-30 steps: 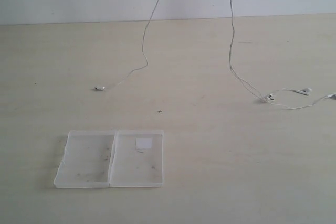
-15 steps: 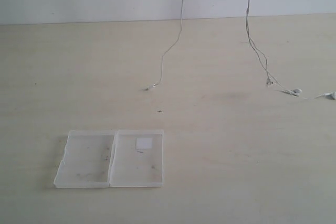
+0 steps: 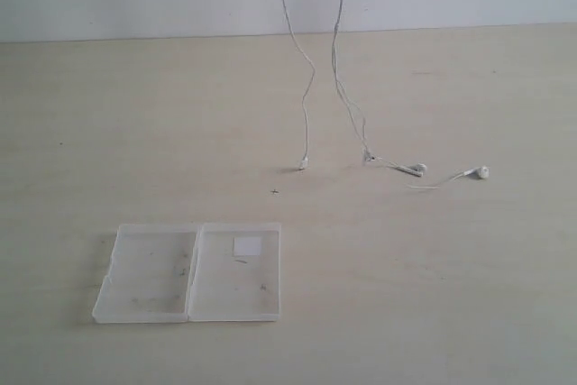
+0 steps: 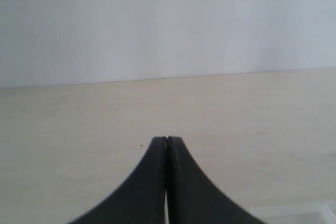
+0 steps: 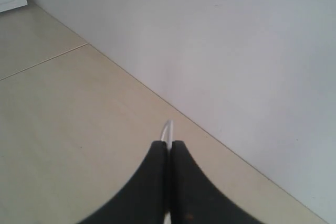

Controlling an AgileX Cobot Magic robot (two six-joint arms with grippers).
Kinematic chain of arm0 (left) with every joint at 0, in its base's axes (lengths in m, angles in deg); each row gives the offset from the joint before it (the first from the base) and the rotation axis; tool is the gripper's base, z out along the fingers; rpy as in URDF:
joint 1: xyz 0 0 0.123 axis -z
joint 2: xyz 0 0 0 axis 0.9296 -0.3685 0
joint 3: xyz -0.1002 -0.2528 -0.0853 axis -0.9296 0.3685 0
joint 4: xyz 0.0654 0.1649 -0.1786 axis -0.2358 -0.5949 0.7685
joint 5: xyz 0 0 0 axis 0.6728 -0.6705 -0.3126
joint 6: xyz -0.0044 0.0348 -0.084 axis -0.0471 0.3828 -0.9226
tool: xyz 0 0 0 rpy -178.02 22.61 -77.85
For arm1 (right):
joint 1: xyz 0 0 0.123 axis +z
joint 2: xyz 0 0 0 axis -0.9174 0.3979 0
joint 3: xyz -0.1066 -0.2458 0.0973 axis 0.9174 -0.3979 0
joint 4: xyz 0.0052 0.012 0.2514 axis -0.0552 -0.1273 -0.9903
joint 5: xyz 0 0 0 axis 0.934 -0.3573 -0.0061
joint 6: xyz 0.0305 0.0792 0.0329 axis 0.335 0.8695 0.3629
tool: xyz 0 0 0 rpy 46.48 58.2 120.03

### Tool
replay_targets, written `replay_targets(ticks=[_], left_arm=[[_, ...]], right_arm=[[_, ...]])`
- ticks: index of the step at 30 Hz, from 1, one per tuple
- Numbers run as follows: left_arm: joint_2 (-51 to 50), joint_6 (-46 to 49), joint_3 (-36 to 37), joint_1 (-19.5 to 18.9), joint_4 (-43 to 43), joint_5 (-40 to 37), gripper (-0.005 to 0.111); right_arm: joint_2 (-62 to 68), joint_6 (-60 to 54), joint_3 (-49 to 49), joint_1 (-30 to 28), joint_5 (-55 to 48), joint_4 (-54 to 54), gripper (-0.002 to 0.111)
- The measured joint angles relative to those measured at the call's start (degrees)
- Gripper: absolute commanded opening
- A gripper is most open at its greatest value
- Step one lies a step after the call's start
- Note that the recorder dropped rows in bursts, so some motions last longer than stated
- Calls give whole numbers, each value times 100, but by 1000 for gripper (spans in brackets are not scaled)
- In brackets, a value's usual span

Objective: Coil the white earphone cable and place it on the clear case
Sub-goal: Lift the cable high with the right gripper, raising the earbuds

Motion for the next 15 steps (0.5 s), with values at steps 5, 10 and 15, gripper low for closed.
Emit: replay_targets(ticks=[5,10,15], left_arm=[[0,202,0,0,0,0,0],[0,217,24,0,150,869,0],[0,-104,24,0,430,2333,0]], right_arm=[[0,19,0,0,-41,0,0],[0,234,0,0,-86,15,0],[12,341,0,0,-513,32,0]])
